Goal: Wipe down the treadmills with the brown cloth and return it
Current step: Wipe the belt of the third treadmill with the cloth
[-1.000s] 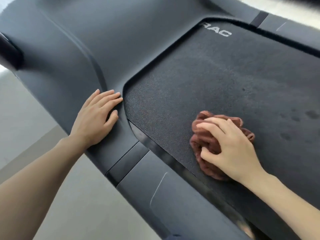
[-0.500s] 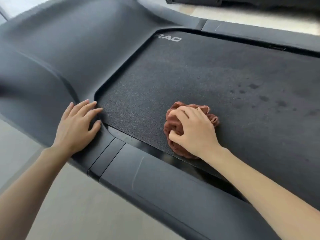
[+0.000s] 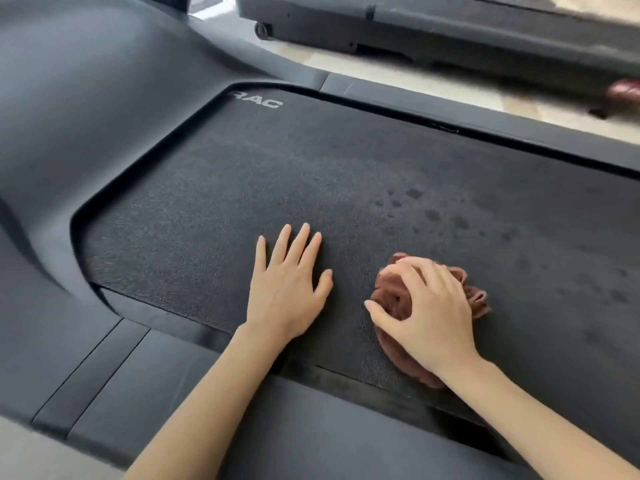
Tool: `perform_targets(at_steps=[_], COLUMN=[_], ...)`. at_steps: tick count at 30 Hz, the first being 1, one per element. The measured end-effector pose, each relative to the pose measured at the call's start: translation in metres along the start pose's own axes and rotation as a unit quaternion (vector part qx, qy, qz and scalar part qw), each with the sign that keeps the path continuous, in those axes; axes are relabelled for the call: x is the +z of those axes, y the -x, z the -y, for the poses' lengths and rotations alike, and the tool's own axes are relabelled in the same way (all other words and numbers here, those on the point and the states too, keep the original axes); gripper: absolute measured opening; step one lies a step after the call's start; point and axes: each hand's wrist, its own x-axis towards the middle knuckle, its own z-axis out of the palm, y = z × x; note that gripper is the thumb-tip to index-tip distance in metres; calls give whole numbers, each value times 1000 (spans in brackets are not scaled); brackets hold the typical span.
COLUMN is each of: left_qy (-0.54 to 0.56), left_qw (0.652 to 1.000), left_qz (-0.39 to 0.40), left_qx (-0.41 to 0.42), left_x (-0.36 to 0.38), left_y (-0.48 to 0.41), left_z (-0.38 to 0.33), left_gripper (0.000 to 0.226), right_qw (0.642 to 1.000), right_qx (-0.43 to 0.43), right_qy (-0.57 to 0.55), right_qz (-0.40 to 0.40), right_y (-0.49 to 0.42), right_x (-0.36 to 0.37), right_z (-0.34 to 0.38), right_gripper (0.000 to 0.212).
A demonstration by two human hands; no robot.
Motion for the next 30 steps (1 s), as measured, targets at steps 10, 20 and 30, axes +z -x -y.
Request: perform_targets(at_steps=[10, 20, 30], left_qy=[39, 40, 28], left_qw=[998, 998, 999], left_qz=[-49, -38, -38], left_qx=[-13, 3, 10], left_x=[0, 4, 1], left_y=[1, 1, 3], left_z=[-1, 2, 0], left_gripper=[62, 59, 66], right_qw=[998, 999, 996], right_qx=[50, -35, -76], right_qy=[30, -23, -35], right_qz=[-12, -8, -36], right_y=[-208, -68, -43], right_x=[57, 24, 8], right_z=[-19, 0, -27], right_gripper=[45, 37, 33])
